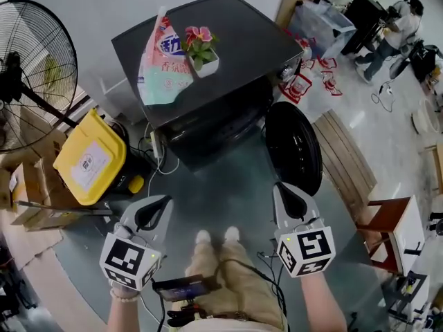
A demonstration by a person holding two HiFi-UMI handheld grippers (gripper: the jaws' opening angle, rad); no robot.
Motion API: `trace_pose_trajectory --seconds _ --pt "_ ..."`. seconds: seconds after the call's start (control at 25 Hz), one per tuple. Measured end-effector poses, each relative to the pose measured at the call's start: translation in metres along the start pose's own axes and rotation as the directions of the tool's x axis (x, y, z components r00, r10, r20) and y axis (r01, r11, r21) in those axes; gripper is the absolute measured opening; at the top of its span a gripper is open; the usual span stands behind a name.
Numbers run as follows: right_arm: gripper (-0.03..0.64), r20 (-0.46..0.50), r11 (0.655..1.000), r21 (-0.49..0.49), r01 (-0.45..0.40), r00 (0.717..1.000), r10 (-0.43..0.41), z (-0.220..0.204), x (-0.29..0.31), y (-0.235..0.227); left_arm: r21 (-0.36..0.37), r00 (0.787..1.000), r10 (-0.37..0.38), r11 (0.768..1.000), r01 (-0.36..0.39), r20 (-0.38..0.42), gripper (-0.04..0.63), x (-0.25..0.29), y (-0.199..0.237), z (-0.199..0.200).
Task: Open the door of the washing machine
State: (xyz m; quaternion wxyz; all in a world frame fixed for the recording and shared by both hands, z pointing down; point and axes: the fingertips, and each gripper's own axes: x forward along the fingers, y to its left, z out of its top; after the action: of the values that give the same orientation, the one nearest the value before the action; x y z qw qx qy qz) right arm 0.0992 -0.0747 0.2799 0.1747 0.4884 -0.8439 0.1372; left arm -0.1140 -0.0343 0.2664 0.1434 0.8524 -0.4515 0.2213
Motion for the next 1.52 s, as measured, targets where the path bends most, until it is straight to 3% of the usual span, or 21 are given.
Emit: trace_pose_trajectory --seconds 0.4,0.88,1.52 --pt "0.005 0.019 0.998 -0.023 -0.063 0.998 0.064 0.03 -0.014 0.031 0.003 0.997 0.043 0.999 -0.043 0.071 -0.006 -0.026 0.008 0.032" --pt "0.005 0.07 0.996 -0.04 -0.082 0.994 0.085 0.066 -0.017 0.048 -0.003 0.991 0.061 0.998 -0.061 0.12 -0.006 -0.038 0.017 0.051" --pt "0.005 0.064 0.996 -0.049 -0.08 0.995 0.083 0.07 -0.009 0.052 -0.007 0.987 0.058 0.998 -0.057 0.148 -0.006 -0.036 0.025 0.06"
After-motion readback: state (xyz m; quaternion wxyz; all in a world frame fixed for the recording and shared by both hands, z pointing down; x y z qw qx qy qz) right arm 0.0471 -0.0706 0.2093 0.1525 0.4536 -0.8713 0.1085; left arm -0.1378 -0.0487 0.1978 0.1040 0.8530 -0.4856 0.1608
